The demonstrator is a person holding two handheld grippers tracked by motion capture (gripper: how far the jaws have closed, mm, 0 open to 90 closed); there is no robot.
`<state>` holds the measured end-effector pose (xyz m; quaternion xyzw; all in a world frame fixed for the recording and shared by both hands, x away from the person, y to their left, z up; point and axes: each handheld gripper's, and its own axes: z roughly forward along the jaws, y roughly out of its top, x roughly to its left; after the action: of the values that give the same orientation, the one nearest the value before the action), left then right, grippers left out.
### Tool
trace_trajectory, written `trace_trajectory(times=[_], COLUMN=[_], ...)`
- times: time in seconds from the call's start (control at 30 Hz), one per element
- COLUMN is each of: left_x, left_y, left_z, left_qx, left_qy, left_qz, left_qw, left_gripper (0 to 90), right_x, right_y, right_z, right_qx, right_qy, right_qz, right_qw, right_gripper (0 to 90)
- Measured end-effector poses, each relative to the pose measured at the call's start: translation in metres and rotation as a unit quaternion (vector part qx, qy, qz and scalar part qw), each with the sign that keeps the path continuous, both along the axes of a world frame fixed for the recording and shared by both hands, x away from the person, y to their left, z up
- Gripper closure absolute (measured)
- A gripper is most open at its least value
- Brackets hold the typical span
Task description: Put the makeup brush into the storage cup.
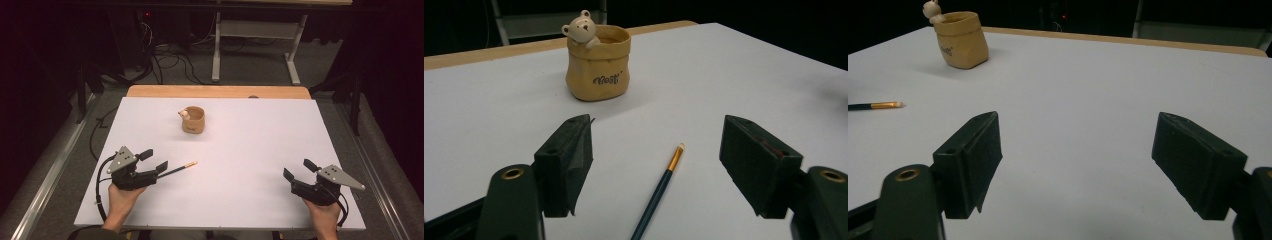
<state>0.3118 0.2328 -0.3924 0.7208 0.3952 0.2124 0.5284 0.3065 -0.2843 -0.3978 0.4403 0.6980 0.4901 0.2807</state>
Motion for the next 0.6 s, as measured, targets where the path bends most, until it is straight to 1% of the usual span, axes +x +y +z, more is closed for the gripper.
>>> trace_trajectory(times=[0.47,0.6], left_x=[0.0000,-0.0012], left_y=[-0.0022,-0.0046], left_z=[0.0012,0.0032], left_qx=[0.003,0.003], left_qy=[0.002,0.000], left_qz=[-0.004,-0.006], left_qw=[1.0000,1.0000], left_gripper=[29.7,29.4], right_x=[0.0002,0.0003], right_y=[0.0009,0.0017], right_z=[0.0000,-0.0001], right_qx=[-0.001,0.000], right_qy=[0.001,0.004], right_qz=[0.001,0.004], right_qw=[1.0000,1.0000], right_gripper=[22.1,22.2])
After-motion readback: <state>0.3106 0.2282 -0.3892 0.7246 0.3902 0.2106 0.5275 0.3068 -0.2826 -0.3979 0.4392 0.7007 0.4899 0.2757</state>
